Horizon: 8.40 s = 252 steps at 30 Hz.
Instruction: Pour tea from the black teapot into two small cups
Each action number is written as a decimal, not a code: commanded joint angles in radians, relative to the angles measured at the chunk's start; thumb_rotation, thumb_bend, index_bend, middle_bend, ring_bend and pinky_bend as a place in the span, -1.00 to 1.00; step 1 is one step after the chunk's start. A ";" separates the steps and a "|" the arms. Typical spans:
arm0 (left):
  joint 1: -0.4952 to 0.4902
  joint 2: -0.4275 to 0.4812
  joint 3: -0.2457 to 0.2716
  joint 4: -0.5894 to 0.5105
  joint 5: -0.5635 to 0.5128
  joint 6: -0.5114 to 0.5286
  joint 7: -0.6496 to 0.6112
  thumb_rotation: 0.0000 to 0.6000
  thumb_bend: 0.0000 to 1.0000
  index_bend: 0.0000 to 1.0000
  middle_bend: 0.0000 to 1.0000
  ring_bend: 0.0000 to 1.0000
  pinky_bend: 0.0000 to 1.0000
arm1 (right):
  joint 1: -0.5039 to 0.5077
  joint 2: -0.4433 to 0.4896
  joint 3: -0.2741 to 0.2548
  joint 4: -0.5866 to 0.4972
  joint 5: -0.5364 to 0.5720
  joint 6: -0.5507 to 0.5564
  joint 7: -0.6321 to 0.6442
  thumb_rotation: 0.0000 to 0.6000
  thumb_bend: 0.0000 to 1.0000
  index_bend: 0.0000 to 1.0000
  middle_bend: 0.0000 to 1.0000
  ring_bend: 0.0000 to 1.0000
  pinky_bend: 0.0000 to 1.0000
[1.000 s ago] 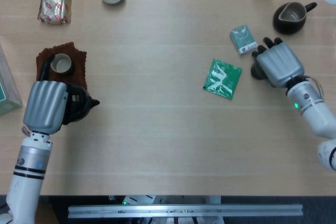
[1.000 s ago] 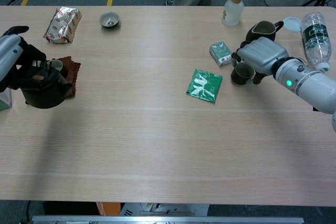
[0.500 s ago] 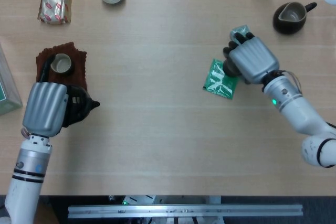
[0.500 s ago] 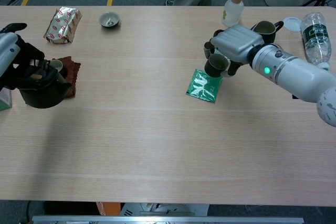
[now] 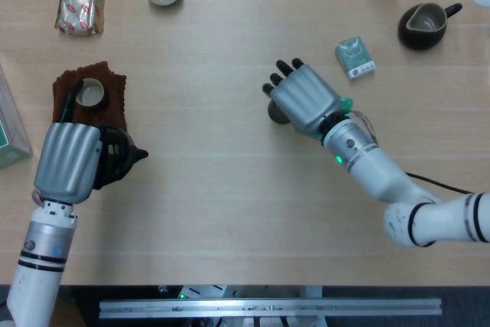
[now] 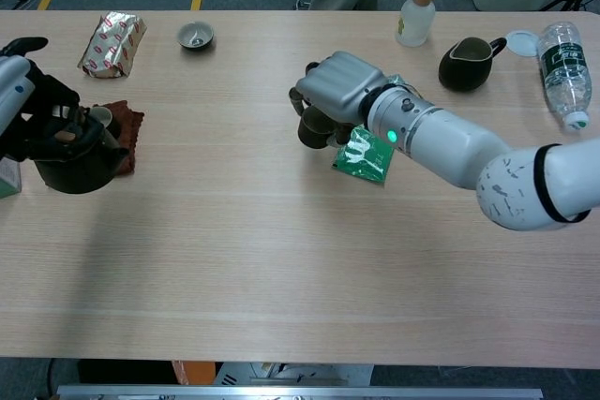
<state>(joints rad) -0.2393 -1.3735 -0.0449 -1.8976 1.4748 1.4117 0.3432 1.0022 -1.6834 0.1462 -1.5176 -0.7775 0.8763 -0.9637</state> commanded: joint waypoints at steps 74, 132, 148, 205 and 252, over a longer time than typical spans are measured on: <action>0.029 0.036 0.009 0.009 0.027 0.009 -0.045 1.00 -0.22 0.81 1.00 0.69 -0.93 | 0.229 -0.150 -0.037 0.077 0.111 -0.001 -0.070 1.00 -0.51 -0.85 -0.71 -0.94 -0.79; -0.232 -0.277 -0.160 0.202 -0.269 -0.195 0.206 1.00 -0.22 0.81 1.00 0.69 -0.93 | -0.419 0.681 -0.223 -0.285 -0.551 0.318 0.539 1.00 -0.52 -0.81 -0.68 -0.94 -0.79; -0.311 -0.358 -0.185 0.279 -0.335 -0.202 0.277 1.00 -0.22 0.81 1.00 0.69 -0.93 | -0.463 0.675 -0.188 -0.246 -0.574 0.276 0.577 1.00 -0.52 -0.81 -0.68 -0.94 -0.79; -0.380 -0.455 -0.109 0.427 -0.248 -0.144 0.412 1.00 -0.22 0.81 1.00 0.69 -0.93 | -0.535 0.685 -0.111 -0.212 -0.606 0.224 0.651 1.00 -0.52 -0.81 -0.68 -0.94 -0.79; -0.328 -0.380 -0.153 0.349 -0.301 -0.193 0.121 1.00 -0.22 0.81 1.00 0.67 -0.93 | -0.543 0.676 -0.080 -0.230 -0.576 0.212 0.617 1.00 -0.52 -0.81 -0.68 -0.94 -0.79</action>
<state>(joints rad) -0.5767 -1.7632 -0.1979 -1.5428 1.1699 1.2149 0.4867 0.4592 -1.0073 0.0664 -1.7477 -1.3534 1.0882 -0.3472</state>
